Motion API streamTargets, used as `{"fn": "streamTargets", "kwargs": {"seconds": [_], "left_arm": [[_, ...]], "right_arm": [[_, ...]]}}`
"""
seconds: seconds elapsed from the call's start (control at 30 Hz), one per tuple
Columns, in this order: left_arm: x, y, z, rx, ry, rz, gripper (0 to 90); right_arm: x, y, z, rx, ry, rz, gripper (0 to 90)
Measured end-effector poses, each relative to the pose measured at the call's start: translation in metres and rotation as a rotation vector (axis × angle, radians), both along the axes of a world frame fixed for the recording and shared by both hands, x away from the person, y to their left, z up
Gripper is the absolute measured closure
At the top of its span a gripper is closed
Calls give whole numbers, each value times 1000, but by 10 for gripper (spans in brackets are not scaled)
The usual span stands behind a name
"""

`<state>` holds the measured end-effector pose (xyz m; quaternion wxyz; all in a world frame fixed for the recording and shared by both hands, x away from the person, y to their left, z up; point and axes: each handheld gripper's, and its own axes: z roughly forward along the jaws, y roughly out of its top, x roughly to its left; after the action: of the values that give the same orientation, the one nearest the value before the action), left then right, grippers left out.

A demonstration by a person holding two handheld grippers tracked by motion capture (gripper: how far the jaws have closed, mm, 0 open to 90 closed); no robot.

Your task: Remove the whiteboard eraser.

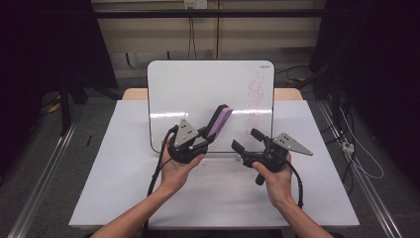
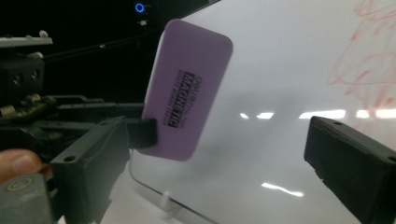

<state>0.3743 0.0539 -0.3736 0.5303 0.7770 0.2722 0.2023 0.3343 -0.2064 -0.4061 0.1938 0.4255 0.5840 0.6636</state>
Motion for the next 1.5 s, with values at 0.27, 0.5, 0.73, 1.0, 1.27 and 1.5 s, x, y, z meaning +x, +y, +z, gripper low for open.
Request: {"fn": "streamTargets", "kwargs": {"seconds": [0.27,0.5,0.73,1.0,1.27,1.5], "left_arm": [[-7,0,-7,-18,3,2,642],[-9,-3,-7,-25,7,-3,642],[-11,-5,-9,-37,22,-7,642],[-11,-7,-14,-50,37,6,642],[-12,-9,-13,-73,44,9,641],[-15,-14,-13,-84,27,3,641]], "right_arm": [[8,16,-1,146,17,35,175],[16,31,-8,204,42,17,250],[19,35,-12,213,54,13,358],[21,38,-14,251,89,11,410],[21,36,-14,266,95,12,407],[20,36,-12,255,94,5,405]]}}
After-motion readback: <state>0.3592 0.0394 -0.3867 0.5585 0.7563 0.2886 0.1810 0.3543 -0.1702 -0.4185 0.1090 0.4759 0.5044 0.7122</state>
